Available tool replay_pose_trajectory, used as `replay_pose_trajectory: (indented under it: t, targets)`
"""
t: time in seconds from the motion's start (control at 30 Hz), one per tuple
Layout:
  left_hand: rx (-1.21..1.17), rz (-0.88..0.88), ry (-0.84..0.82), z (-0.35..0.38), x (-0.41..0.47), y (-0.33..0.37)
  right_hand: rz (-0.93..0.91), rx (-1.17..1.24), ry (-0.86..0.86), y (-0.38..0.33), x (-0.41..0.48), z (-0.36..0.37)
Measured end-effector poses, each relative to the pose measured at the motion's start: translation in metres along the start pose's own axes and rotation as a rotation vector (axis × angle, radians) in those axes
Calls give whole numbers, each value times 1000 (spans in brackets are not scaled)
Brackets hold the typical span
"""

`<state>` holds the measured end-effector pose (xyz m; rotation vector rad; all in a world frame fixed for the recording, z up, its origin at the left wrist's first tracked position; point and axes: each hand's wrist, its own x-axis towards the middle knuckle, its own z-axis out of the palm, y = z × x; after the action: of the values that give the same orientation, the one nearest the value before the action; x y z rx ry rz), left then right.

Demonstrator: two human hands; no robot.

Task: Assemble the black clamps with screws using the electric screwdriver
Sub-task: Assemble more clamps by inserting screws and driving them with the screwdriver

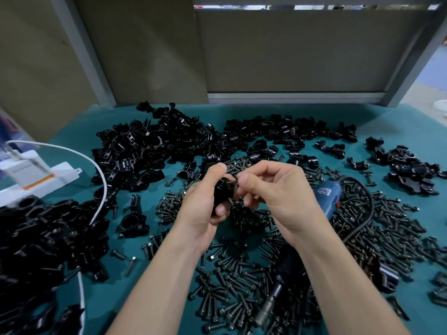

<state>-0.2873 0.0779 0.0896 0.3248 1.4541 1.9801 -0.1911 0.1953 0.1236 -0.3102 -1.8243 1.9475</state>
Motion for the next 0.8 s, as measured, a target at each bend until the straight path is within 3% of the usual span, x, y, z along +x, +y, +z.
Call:
replay_pose_trajectory:
  t: [0.17, 0.43, 0.8]
  targets:
    - [-6, 36, 25, 2, -2, 1, -72, -127, -23, 0, -1, 3]
    - [7, 55, 48, 5, -7, 4, -128, -113, -6, -1, -1, 5]
    - [102, 161, 108, 9, -7, 3, -109, -256, 38, 5, -2, 11]
